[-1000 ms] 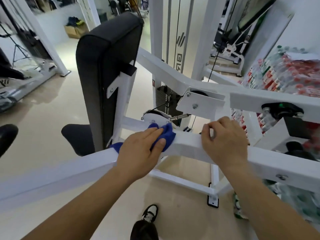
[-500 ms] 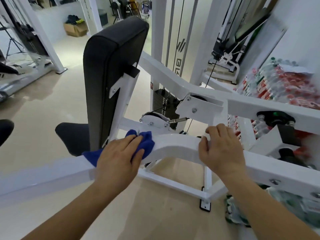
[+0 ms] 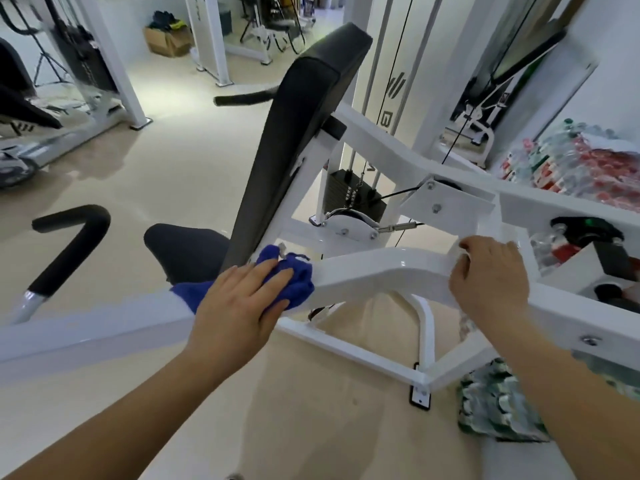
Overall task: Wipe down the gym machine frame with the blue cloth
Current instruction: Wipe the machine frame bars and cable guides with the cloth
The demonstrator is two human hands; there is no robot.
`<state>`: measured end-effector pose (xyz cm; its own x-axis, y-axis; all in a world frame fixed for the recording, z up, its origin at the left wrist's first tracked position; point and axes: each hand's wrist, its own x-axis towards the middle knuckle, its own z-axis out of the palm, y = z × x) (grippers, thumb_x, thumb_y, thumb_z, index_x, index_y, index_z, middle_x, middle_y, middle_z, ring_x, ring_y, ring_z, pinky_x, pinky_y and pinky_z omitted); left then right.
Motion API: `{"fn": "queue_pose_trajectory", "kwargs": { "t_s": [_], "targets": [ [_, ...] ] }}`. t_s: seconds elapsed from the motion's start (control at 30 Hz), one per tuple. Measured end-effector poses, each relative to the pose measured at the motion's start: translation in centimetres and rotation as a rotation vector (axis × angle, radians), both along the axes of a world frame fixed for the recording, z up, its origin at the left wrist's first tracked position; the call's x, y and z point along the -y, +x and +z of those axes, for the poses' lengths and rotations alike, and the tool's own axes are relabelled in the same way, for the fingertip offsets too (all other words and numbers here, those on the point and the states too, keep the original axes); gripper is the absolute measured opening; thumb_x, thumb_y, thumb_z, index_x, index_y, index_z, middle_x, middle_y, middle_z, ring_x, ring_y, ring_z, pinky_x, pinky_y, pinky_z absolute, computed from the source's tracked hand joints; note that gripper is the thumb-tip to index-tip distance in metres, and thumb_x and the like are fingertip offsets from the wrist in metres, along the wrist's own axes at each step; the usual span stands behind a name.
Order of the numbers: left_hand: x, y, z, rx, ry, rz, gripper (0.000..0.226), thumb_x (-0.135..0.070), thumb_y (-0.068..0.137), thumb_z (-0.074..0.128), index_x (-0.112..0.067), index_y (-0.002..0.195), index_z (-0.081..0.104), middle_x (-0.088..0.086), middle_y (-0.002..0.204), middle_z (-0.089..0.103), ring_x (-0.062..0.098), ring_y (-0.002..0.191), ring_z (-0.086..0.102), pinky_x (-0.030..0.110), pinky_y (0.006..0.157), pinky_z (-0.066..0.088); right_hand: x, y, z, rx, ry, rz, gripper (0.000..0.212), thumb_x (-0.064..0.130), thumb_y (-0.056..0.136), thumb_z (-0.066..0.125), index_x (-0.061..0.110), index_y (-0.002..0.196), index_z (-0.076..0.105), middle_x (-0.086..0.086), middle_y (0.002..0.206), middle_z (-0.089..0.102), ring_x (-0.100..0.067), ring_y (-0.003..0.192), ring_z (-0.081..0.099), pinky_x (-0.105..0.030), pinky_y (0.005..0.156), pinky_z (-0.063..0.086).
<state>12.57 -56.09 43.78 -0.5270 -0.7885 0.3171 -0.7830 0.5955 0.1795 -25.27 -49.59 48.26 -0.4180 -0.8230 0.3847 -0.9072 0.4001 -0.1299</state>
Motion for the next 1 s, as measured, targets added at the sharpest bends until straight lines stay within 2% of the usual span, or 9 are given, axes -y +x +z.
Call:
{"fn": "queue_pose_trajectory", "kwargs": {
  "t_s": [0.1, 0.2, 0.37, 0.47, 0.53, 0.63, 0.77, 0.87, 1.0],
  "targets": [
    [0.3, 0.2, 0.1, -0.02, 0.008, 0.1, 0.045, -0.044, 0.101, 0.046, -0.028, 0.143, 0.054, -0.002, 0.137, 0.062, 0.021, 0.116, 0.06, 0.043, 0.106, 0.043, 2.0, 6.8, 0.2, 0.181, -0.073, 0.109, 0.021, 0.015, 0.094, 0.057, 0.009, 0.112, 0.065, -0.012, 0.112, 0.064, -0.035, 0.104, 0.057, -0.045, 0.1, 0.044],
    [0.6, -2.9, 0.6, -0.077, 0.044, 0.118, 0.042, -0.044, 0.101, 0.045, -0.029, 0.138, 0.058, -0.005, 0.132, 0.065, 0.021, 0.11, 0.062, 0.04, 0.102, 0.042, 4.7, 14.9, 0.0, 0.394, -0.179, 0.282, 0.017, 0.015, 0.094, 0.058, 0.013, 0.11, 0.065, -0.003, 0.111, 0.064, -0.024, 0.106, 0.058, -0.034, 0.094, 0.046],
    [0.1, 4.6, 0.2, -0.048, 0.055, -0.015, 0.045, -0.05, 0.102, 0.04, -0.036, 0.142, 0.052, -0.01, 0.147, 0.053, 0.015, 0.13, 0.05, 0.037, 0.117, 0.03, 6.0, 21.5, -1.3, 0.208, -0.199, 0.421, 0.016, 0.024, 0.092, 0.055, 0.015, 0.1, 0.066, -0.001, 0.099, 0.066, -0.023, 0.092, 0.06, -0.039, 0.086, 0.051],
    [0.5, 13.4, -0.2, -0.065, 0.105, 0.157, 0.049, -0.05, 0.1, 0.04, -0.03, 0.142, 0.055, -0.009, 0.137, 0.061, 0.013, 0.117, 0.057, 0.036, 0.106, 0.044, 5.8, 24.3, -3.0, 0.204, -0.195, 0.379, 0.015, 0.028, 0.09, 0.052, 0.018, 0.085, 0.063, 0.002, 0.085, 0.06, -0.024, 0.08, 0.052, -0.038, 0.075, 0.044],
    [0.7, 17.3, -0.1, -0.105, 0.13, 0.297, 0.05, -0.049, 0.099, 0.038, -0.025, 0.137, 0.06, -0.007, 0.127, 0.067, 0.015, 0.107, 0.059, 0.038, 0.095, 0.05, 5.6, 25.6, -4.2, 0.14, -0.174, 0.319, 0.017, 0.029, 0.091, 0.05, 0.018, 0.082, 0.06, 0.001, 0.083, 0.056, -0.027, 0.08, 0.048, -0.039, 0.074, 0.039],
    [-0.1, 16.8, 0.0, -0.114, 0.096, 0.395, 0.046, -0.043, 0.099, 0.039, -0.022, 0.133, 0.062, -0.003, 0.124, 0.068, 0.02, 0.109, 0.06, 0.044, 0.102, 0.044, 5.3, 26.6, -5.1, 0.12, -0.202, 0.288, 0.014, 0.026, 0.093, 0.05, 0.016, 0.091, 0.06, -0.004, 0.092, 0.054, -0.029, 0.088, 0.048, -0.04, 0.083, 0.038],
    [-1.6, 14.7, -0.5, -0.003, 0.107, 0.151, 0.047, -0.048, 0.104, 0.034, -0.036, 0.148, 0.046, -0.01, 0.154, 0.047, 0.017, 0.145, 0.039, 0.048, 0.122, 0.027, 5.0, 26.8, -5.4, 0.165, -0.217, 0.299, 0.017, 0.025, 0.095, 0.051, 0.014, 0.097, 0.064, -0.006, 0.101, 0.056, -0.03, 0.096, 0.05, -0.042, 0.092, 0.042],
    [-0.5, 19.3, -0.8, 0.037, 0.079, 0.005, 0.05, -0.05, 0.102, 0.037, -0.033, 0.148, 0.049, -0.005, 0.154, 0.048, 0.019, 0.142, 0.045, 0.047, 0.119, 0.035, 4.6, 26.9, -5.1, 0.219, -0.212, 0.285, 0.012, 0.021, 0.097, 0.055, 0.015, 0.099, 0.065, -0.004, 0.104, 0.054, -0.027, 0.1, 0.046, -0.042, 0.093, 0.044],
    [-0.6, 22.5, -0.6, -0.084, 0.086, 0.344, 0.05, -0.041, 0.102, 0.038, -0.017, 0.141, 0.058, 0.006, 0.139, 0.061, 0.028, 0.124, 0.057, 0.05, 0.112, 0.039, 4.4, 27.2, -4.9, 0.259, -0.199, 0.263, 0.006, 0.018, 0.096, 0.062, 0.018, 0.101, 0.066, -0.001, 0.106, 0.053, -0.024, 0.101, 0.043, -0.042, 0.091, 0.046]
  ]
}}
